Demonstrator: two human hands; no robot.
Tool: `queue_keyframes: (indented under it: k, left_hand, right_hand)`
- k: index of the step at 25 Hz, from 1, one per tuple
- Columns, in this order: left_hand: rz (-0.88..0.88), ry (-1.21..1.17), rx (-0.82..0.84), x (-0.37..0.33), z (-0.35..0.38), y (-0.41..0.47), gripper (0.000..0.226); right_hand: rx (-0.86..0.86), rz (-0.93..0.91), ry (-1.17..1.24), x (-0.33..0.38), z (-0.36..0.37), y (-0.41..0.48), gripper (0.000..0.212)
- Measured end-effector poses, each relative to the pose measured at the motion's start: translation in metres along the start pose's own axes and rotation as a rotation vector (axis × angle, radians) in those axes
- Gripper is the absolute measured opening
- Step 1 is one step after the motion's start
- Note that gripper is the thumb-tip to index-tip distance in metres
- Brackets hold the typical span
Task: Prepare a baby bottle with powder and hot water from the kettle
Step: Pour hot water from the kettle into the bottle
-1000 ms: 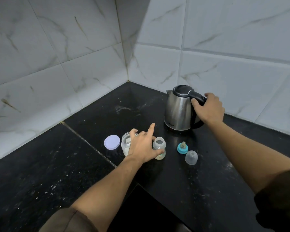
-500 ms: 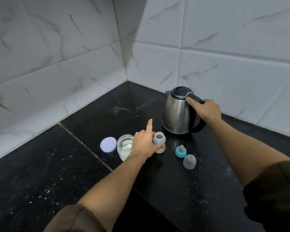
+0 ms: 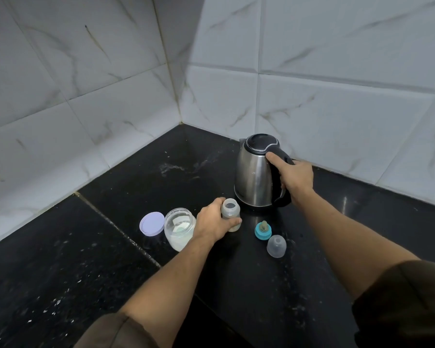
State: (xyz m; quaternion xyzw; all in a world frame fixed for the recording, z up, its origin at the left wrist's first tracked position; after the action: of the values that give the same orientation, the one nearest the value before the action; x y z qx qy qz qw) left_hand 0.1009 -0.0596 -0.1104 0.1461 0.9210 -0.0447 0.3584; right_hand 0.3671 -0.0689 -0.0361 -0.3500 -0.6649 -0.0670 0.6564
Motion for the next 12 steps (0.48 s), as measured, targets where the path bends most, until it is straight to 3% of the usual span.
queue_keyframes:
  k: [3,8,12]
  left_hand:
    - [-0.032,-0.01,-0.028,-0.007,0.001,0.002,0.057]
    - [-0.061,-0.067,-0.129,-0.019,-0.018,0.018,0.05]
    - [-0.067,-0.061,-0.181,-0.034,-0.03,0.031,0.051]
  right_hand:
    - [-0.072,-0.015,0.032,-0.001,-0.005,0.001,0.057]
    - [-0.037,-0.029,0.08,0.012,-0.016,0.004,0.061]
    - [0.052,-0.162,-0.044,0.06,-0.026,-0.007,0.061]
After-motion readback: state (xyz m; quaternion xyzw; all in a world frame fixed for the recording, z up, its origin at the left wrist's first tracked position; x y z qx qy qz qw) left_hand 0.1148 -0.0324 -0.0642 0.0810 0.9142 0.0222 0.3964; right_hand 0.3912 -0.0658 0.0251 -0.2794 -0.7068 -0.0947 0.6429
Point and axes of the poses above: each hand's wrist, its own y-axis towards the middle knuckle, its own z-axis out of the palm, x = y × z, the point moved 9 cm from there along y, towards the middle knuckle, and after that the axes turned 13 degrees about z, right-handed, at the moved point
